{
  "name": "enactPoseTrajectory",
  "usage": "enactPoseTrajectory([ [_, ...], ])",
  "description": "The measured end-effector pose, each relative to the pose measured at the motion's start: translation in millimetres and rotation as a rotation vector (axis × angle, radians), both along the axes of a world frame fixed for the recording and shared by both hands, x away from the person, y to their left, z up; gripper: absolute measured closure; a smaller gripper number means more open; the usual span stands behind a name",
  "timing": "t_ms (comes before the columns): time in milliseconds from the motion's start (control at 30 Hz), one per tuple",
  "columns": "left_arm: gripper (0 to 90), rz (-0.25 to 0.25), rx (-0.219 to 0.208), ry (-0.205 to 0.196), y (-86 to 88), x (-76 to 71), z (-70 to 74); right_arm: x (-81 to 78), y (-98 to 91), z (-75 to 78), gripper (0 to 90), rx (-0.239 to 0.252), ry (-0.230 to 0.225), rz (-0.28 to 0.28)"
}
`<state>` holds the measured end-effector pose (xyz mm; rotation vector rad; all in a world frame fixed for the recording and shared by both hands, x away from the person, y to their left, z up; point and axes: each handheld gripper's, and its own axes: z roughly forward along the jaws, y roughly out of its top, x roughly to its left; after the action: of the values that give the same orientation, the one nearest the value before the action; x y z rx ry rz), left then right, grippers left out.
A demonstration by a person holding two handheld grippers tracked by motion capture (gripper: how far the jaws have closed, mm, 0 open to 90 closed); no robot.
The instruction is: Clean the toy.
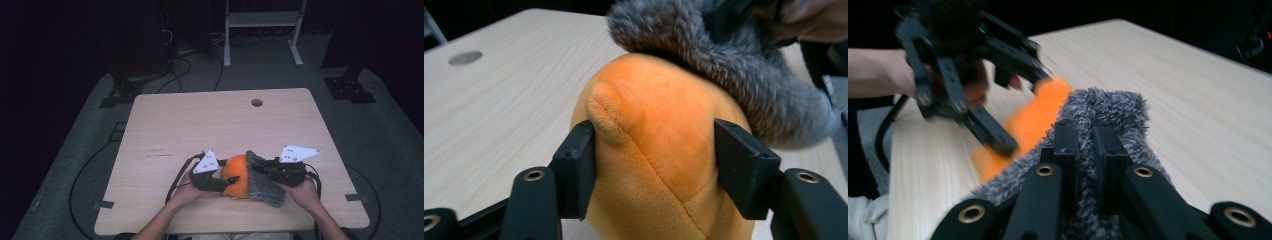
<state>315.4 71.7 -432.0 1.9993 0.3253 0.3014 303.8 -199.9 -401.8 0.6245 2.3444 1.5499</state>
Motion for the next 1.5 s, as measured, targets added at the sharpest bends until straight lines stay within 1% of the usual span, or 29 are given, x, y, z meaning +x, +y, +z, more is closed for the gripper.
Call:
enactPoseTrajectory([
  [33, 38.7, -0.012, 0.004, -0.008, -0.5, -1.2, 0.6, -0.8, 5.1, 2.4, 82.4, -0.016, -0.016, 0.013],
  [67, 38.3, -0.018, 0.006, -0.006, -0.1, -1.7, 1.0, -0.6, 9.1, 2.9, 82.4, -0.034, -0.017, 0.018],
  [133, 33.0, -0.032, -0.007, 0.032, 3.5, 0.2, 1.1, 2.4, 10.3, -1.4, 82.5, -0.057, -0.008, 0.011],
  [200, 32.6, -0.044, -0.019, 0.045, 6.5, 1.8, 1.1, 3.9, 6.6, -4.0, 82.5, -0.074, -0.001, -0.005],
  [233, 33.5, -0.04, -0.016, 0.04, 6.4, 1.7, 1.1, 4.9, 2.9, -4.4, 82.5, -0.079, 0.011, -0.016],
  [267, 36.6, -0.034, -0.008, 0.022, 5.3, 0.8, 1.1, 5.4, 0.6, -3.6, 82.5, -0.088, 0.015, -0.021],
  [333, 41.0, -0.03, 0.008, -0.005, 2.0, -1.3, 2.1, 4.3, -0.2, 1.3, 82.5, -0.066, 0.03, -0.007],
  [433, 42.4, -0.035, 0.022, -0.038, -3.1, -5.6, 4.4, 1.8, 11.1, 11.6, 82.5, -0.059, 0.02, 0.038],
  [500, 42.5, -0.034, 0.033, -0.054, -4.2, -7.8, 4.7, 1.4, 22.1, 15.5, 82.6, -0.098, 0.005, 0.056],
  [533, 42.3, -0.042, 0.032, -0.042, -1.5, -6.7, 4.3, 1.7, 24.9, 15.8, 82.6, -0.115, 0.0, 0.056],
  [567, 41.3, -0.051, 0.026, -0.027, 0.5, -5.4, 4.1, 3.7, 25.5, 14.7, 82.6, -0.116, 0.008, 0.061],
  [633, 37.0, -0.061, -0.005, 0.026, 4.7, -1.8, 3.6, 7.0, 20.7, 11.2, 82.8, -0.121, 0.02, 0.053],
  [667, 36.3, -0.066, -0.021, 0.046, 6.1, -0.2, 3.3, 8.2, 16.6, 8.8, 82.7, -0.114, 0.031, 0.044],
  [700, 36.3, -0.067, -0.026, 0.051, 6.2, 0.6, 2.9, 9.4, 12.2, 6.8, 82.7, -0.101, 0.043, 0.035],
  [800, 39.6, -0.061, -0.006, 0.023, 3.9, -0.5, 3.5, 9.0, 4.1, 6.7, 82.7, -0.09, 0.056, 0.004],
  [833, 41.3, -0.053, 0.004, 0.008, 2.2, -1.3, 3.8, 7.6, 4.2, 8.6, 82.7, -0.081, 0.05, 0.008],
  [900, 43.1, -0.059, 0.011, -0.005, -0.8, -3.3, 4.8, 5.1, 9.3, 14.2, 82.7, -0.078, 0.039, 0.044],
  [967, 43.7, -0.068, 0.029, -0.038, -3.6, -6.4, 5.9, 4.2, 20.2, 19.7, 82.6, -0.102, 0.027, 0.086],
  [1033, 44.1, -0.072, 0.051, -0.067, -5.1, -9.5, 5.6, 4.3, 30.9, 23.3, 82.6, -0.145, 0.004, 0.102],
  [1067, 44.3, -0.072, 0.057, -0.073, -4.3, -9.8, 5.1, 4.7, 34.5, 24.0, 82.7, -0.149, 0.007, 0.111],
  [1133, 44.6, -0.066, 0.055, -0.068, -1.6, -8.9, 3.6, 5.9, 37.5, 22.5, 82.8, -0.16, 0.005, 0.114],
  [1200, 44.7, -0.061, 0.053, -0.06, -0.4, -7.4, 3.3, 8.7, 33.3, 19.4, 82.9, -0.172, 0.012, 0.097],
  [1233, 44.7, -0.056, 0.049, -0.053, -0.1, -6.6, 3.3, 10.1, 30.1, 17.8, 82.9, -0.17, 0.02, 0.087],
  [1267, 44.7, -0.056, 0.047, -0.05, -0.1, -6.2, 3.0, 12.8, 23.0, 14.5, 82.9, -0.154, 0.032, 0.069],
  [1333, 44.7, -0.056, 0.042, -0.05, -1.0, -6.1, 2.8, 14.7, 12.7, 11.0, 82.9, -0.147, 0.042, 0.031],
  [1367, 44.8, -0.059, 0.041, -0.052, -2.1, -6.3, 2.6, 14.3, 9.2, 10.6, 82.9, -0.134, 0.05, 0.02],
  [1433, 44.9, -0.055, 0.045, -0.057, -3.7, -6.4, 2.5, 10.1, 8.1, 12.0, 82.9, -0.11, 0.045, 0.029],
  [1467, 44.9, -0.053, 0.046, -0.052, -3.2, -5.2, 2.5, 6.7, 8.9, 12.7, 82.9, -0.091, 0.039, 0.051],
  [1500, 44.9, -0.05, 0.042, -0.041, -2.4, -4.0, 2.0, 5.2, 10.1, 12.0, 82.9, -0.097, 0.037, 0.052],
])
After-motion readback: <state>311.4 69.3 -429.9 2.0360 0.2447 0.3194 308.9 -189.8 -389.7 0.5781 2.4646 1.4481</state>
